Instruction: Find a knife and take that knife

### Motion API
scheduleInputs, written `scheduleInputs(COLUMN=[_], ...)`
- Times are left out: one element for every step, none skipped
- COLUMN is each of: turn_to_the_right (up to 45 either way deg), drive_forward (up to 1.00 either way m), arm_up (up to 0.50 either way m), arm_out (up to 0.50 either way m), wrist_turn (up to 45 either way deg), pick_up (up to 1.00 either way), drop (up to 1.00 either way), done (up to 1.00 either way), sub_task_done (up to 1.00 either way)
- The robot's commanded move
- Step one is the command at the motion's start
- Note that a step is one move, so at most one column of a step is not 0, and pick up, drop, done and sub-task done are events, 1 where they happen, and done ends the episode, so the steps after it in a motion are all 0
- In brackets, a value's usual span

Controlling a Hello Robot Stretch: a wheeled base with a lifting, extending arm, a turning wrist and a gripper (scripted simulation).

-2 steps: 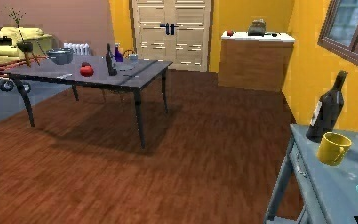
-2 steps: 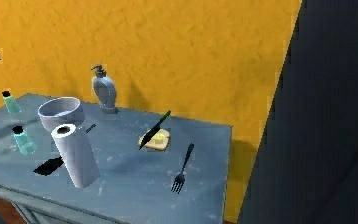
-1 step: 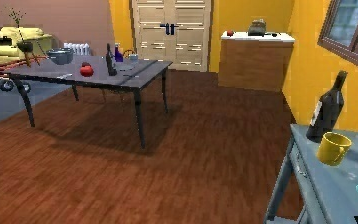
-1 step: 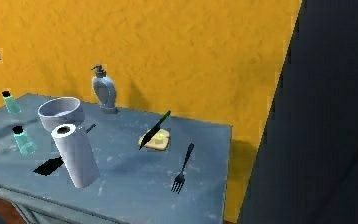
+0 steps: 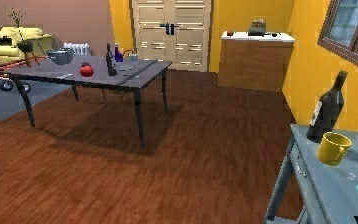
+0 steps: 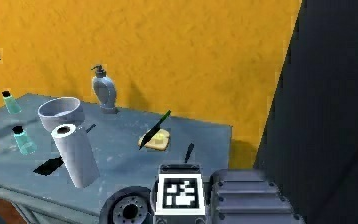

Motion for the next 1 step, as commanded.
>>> scheduleInputs(turn_to_the_right=[0.0], drive_forward=[0.00], arm_up=[0.00], arm_out=[0.26], wrist_turn=[0.0], pick_up=[0.00], drop=[0.00], done=[0.00], sub_task_done=[0.00])
